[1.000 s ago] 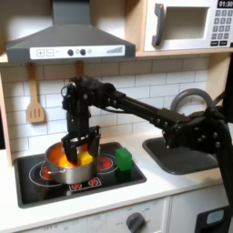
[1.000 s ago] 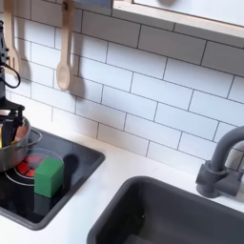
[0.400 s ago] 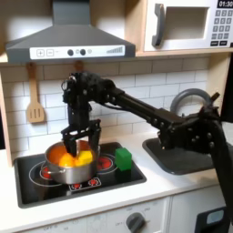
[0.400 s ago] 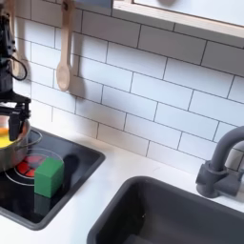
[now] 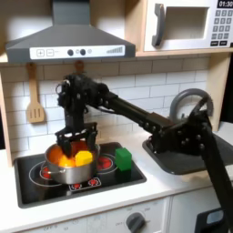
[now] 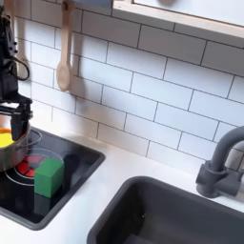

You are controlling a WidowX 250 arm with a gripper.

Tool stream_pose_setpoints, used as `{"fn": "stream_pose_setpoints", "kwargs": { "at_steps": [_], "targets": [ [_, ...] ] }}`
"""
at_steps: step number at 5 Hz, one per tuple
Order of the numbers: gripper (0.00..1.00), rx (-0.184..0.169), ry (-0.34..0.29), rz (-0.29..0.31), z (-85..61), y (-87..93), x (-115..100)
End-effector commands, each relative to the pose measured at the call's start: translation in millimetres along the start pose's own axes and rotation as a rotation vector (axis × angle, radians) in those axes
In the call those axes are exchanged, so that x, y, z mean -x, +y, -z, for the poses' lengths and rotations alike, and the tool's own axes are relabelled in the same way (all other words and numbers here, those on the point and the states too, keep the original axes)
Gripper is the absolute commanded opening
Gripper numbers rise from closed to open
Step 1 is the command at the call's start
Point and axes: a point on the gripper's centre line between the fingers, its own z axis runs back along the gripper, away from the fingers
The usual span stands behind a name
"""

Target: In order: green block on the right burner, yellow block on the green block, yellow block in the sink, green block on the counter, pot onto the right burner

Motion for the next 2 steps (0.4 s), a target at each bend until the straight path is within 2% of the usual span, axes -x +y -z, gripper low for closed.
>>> {"fn": "stream_pose_setpoints", "kwargs": {
  "at_steps": [1,2],
  "targets": [
    [1.00,0.011,0.029,0.028,-1.8,0.5,1.1],
    [1.00,0.012,0.047,0.029,-2.0,-1.4,7.3]
  ]
}}
